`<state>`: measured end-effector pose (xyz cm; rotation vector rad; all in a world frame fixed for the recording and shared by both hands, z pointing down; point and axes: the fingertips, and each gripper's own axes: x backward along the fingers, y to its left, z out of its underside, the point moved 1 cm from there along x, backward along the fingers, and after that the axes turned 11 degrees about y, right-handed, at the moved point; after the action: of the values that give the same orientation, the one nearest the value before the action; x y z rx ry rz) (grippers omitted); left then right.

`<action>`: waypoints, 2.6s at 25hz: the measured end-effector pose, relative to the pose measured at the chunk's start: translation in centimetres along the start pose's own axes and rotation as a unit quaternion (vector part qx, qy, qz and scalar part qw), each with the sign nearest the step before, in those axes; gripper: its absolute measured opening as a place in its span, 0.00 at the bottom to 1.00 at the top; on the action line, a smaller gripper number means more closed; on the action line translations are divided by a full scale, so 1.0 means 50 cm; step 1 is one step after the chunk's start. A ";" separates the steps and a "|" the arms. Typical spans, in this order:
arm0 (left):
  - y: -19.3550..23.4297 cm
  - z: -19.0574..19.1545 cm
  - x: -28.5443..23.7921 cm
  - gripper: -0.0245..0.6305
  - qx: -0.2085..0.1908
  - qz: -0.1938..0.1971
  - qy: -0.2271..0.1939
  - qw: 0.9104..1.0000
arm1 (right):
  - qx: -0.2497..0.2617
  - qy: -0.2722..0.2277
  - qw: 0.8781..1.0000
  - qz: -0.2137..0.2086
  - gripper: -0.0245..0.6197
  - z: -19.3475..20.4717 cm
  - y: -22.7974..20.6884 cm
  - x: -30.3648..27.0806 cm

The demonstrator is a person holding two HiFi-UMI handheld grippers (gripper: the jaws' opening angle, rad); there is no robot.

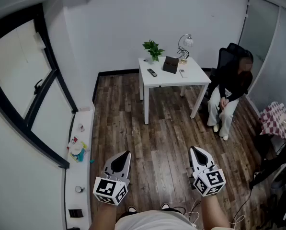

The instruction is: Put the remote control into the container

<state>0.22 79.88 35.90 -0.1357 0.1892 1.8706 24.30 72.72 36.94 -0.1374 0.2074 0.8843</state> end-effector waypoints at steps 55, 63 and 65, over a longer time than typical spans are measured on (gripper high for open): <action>0.293 -0.031 -0.223 0.05 0.007 -0.006 0.010 1.000 | -0.085 0.007 0.993 -0.077 0.05 -0.049 -0.028 -0.387; 0.282 -0.085 -0.443 0.05 0.009 -0.014 0.018 1.000 | -0.080 0.012 0.993 -0.084 0.05 -0.085 -0.212 -0.505; 0.273 -0.092 -0.499 0.05 0.006 -0.017 0.020 1.000 | -0.076 0.013 0.994 -0.083 0.05 -0.087 -0.264 -0.528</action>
<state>-5.28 51.63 36.96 -0.1674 0.2249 1.8345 17.78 43.70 39.40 -0.3045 0.1509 0.7329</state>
